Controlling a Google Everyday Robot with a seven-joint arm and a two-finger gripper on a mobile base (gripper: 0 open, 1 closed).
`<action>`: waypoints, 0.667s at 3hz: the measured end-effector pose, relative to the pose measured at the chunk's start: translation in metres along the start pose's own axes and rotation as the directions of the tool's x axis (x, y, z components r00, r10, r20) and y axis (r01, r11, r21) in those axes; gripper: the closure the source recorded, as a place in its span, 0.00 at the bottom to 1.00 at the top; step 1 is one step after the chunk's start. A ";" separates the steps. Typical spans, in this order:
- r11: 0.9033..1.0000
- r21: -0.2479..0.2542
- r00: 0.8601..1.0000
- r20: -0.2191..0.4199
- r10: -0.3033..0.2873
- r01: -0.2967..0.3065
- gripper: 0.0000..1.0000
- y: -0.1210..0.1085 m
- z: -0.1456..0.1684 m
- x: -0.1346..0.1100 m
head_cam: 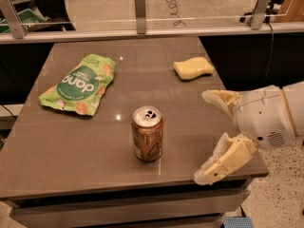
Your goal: Pick orange can
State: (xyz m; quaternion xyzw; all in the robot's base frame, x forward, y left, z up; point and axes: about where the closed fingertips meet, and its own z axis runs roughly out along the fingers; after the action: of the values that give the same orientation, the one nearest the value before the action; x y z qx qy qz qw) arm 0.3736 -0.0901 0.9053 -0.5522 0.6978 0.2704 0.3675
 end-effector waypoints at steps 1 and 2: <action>1.000 0.001 1.000 -0.004 -0.001 0.001 0.00 0.000 0.000 0.001; 1.000 -0.005 0.998 0.063 0.005 -0.005 0.00 0.004 0.010 0.005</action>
Offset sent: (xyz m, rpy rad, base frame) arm -0.0055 0.0115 -0.0300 0.1921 -0.0186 0.0012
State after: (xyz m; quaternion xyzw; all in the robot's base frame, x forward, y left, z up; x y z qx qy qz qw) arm 0.3710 -0.0844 0.8951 -0.5425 0.6866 0.2901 0.3874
